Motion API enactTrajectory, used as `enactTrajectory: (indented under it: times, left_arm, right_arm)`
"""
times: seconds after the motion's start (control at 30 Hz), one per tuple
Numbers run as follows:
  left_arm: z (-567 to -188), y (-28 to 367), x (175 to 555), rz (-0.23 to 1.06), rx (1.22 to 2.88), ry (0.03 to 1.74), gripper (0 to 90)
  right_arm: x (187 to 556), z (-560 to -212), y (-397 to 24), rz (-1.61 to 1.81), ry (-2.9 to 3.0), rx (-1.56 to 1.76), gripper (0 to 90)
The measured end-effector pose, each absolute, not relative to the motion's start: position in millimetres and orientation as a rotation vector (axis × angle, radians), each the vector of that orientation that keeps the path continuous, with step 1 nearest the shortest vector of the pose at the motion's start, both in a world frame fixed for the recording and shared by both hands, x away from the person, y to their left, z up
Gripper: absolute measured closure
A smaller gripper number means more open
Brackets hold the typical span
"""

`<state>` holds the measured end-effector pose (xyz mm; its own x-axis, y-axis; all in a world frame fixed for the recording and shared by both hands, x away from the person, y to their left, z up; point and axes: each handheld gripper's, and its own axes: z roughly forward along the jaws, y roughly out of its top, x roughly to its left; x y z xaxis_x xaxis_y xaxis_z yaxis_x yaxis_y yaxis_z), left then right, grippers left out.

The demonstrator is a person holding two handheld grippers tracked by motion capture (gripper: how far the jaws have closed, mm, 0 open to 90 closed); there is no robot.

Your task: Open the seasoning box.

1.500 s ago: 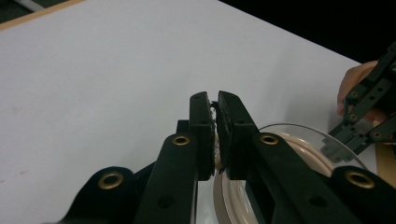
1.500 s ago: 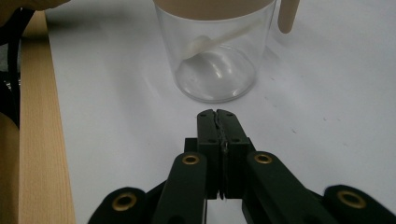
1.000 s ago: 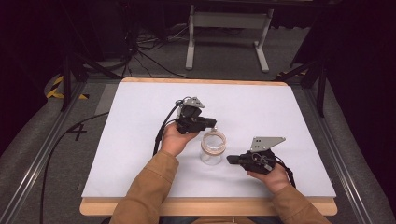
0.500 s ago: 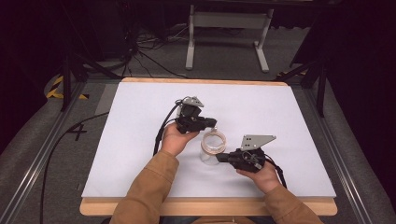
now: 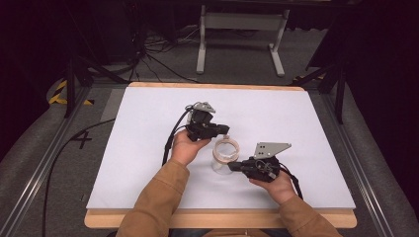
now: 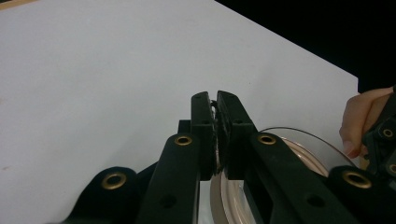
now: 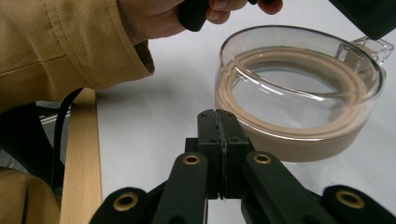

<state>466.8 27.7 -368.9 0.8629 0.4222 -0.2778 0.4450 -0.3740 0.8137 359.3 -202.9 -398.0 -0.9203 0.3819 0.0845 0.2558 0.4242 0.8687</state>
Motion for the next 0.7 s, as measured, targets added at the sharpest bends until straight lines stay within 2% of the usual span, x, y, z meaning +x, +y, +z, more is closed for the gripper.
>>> enactTrajectory:
  times: [0.7]
  left_arm:
    - [-369.6,28.5,467.8,-0.052,2.003,0.643,86.1]
  right_arm:
    - [357.9,-397.5,-199.5,1.533,2.55,0.555,89.7]
